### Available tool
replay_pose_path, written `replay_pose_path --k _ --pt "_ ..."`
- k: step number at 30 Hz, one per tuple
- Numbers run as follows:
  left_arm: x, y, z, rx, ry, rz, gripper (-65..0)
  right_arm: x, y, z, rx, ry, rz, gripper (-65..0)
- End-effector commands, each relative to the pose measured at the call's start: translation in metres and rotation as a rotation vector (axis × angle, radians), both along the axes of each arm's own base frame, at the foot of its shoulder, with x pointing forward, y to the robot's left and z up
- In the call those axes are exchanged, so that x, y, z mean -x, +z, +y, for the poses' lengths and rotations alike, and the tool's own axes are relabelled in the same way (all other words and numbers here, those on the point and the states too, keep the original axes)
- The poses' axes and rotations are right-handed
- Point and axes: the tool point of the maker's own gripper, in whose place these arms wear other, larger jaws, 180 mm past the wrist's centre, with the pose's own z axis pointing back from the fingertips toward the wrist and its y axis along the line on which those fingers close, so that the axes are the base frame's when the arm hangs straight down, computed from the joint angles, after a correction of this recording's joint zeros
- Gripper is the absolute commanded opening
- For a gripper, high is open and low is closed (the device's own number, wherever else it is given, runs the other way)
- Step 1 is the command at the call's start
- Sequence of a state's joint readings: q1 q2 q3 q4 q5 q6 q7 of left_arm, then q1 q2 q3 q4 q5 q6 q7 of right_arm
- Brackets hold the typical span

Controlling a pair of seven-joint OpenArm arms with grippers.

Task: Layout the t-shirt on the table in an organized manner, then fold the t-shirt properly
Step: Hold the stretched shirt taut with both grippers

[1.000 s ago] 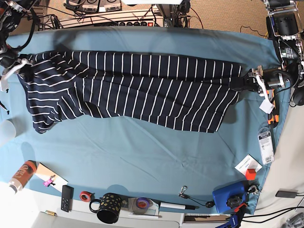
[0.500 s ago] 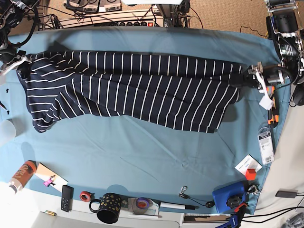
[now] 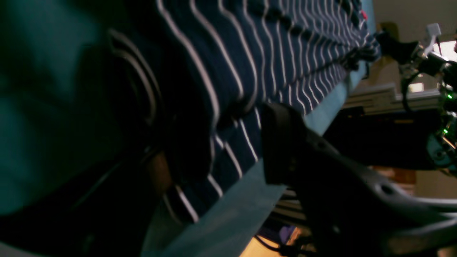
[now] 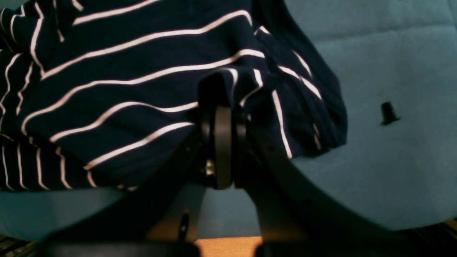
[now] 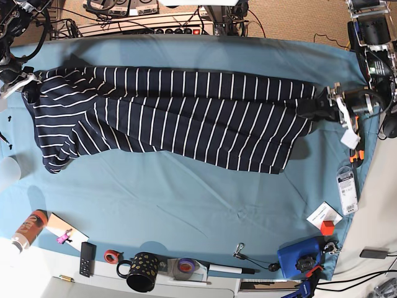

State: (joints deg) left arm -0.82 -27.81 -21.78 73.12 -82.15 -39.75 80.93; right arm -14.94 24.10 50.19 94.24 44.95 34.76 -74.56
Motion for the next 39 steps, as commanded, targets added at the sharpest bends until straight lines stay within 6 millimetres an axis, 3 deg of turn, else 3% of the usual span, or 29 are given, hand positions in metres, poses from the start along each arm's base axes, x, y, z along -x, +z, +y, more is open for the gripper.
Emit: replay_pose_path --k 1,5,10,19,22,28,35,39 --pt "-0.018 0.018 0.008 -0.026 0.006 -0.07 -33.6 -0.007 0.015 -0.006 0.034 0.013 -0.038 -65.0" --pt "-0.052 0.022 0.019 -0.161 0.037 -0.133 -33.6 -0.007 0.015 -0.006 0.034 0.012 -0.038 -65.0" --pt "-0.075 0.027 0.013 -0.217 0.045 -0.147 -33.6 -0.007 0.015 -0.006 0.034 0.012 -0.039 -65.0" --pt "-0.076 0.007 -0.038 -0.24 -0.065 -0.133 -33.6 -0.008 0.016 -0.006 0.035 0.012 -0.042 -65.0" --pt "-0.087 -0.001 -0.036 -0.301 -0.008 -0.119 -33.6 -0.007 0.015 -0.006 0.034 0.012 -0.039 -65.0" --pt "-0.089 -0.01 -0.025 -0.39 0.006 -0.09 -33.6 -0.007 0.015 -0.006 0.034 0.012 -0.038 -65.0" --pt "-0.108 0.008 -0.025 -0.39 0.02 -0.134 -33.6 -0.007 0.015 -0.006 0.034 0.012 -0.038 -65.0" --pt "-0.105 0.009 -0.03 -0.373 0.005 -0.105 -33.6 -0.007 0.015 -0.006 0.034 0.012 -0.039 -65.0"
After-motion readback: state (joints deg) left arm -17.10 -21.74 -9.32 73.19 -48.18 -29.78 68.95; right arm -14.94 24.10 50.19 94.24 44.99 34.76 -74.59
